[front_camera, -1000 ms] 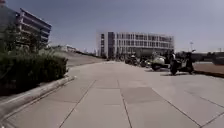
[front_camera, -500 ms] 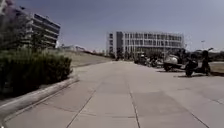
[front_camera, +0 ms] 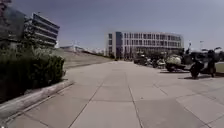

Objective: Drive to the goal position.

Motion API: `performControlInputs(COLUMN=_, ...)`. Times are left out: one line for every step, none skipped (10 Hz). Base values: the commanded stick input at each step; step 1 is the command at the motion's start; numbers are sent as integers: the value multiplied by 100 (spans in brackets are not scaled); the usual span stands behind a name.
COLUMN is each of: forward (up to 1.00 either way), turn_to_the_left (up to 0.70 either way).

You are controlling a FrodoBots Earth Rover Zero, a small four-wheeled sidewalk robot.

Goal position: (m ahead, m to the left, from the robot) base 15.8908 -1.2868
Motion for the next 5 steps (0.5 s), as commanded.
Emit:
performControlInputs(forward=70, turn_to_the_left=0)
performControlInputs(forward=70, turn_to_the_left=0)
performControlInputs(forward=70, turn_to_the_left=0)
performControlInputs(forward=70, turn_to_the_left=0)
performControlInputs(forward=70, turn_to_the_left=0)
